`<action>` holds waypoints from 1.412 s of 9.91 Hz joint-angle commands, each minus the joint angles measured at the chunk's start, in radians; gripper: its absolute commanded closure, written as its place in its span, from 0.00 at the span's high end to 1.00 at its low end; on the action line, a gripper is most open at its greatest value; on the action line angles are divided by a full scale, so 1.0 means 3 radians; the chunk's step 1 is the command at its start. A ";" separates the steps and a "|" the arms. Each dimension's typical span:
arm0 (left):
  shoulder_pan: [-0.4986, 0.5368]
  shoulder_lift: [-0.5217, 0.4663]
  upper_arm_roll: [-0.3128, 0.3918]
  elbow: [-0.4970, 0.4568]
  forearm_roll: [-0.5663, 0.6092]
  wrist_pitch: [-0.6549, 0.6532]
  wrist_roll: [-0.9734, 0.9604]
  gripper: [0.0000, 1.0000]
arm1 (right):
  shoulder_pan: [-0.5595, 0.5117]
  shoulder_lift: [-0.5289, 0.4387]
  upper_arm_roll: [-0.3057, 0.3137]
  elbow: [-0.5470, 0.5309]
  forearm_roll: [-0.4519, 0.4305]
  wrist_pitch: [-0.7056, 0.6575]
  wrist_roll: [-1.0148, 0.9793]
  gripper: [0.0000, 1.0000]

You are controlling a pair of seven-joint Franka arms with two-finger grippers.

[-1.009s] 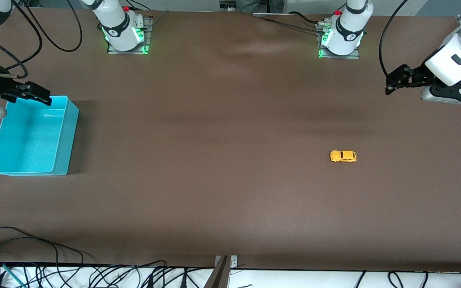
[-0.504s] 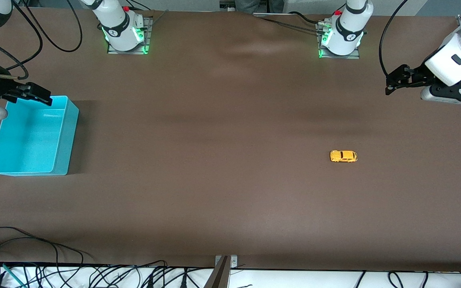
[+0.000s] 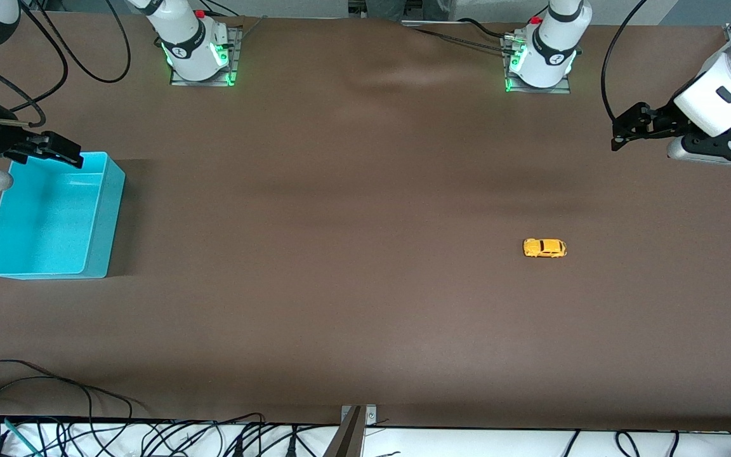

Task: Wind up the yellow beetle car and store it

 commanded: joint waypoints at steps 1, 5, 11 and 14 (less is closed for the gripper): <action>0.0007 -0.0021 0.0012 0.0014 -0.0046 -0.0027 -0.0032 1.00 | 0.0001 -0.0018 0.0003 0.0002 -0.0049 0.0002 0.0042 1.00; 0.0001 -0.0021 0.0002 0.0014 0.0005 -0.0027 -0.0032 1.00 | 0.0000 -0.0018 -0.0003 0.0002 -0.0049 0.0002 0.0042 1.00; 0.0001 -0.0006 0.0002 0.0019 0.0010 -0.0027 -0.0022 1.00 | -0.0005 -0.0013 -0.0008 -0.0033 -0.0054 0.0038 0.0037 1.00; 0.0017 0.0009 0.0012 0.0014 0.0005 -0.0027 -0.0001 1.00 | -0.0005 -0.0013 -0.0008 -0.0044 -0.0054 0.0038 0.0032 1.00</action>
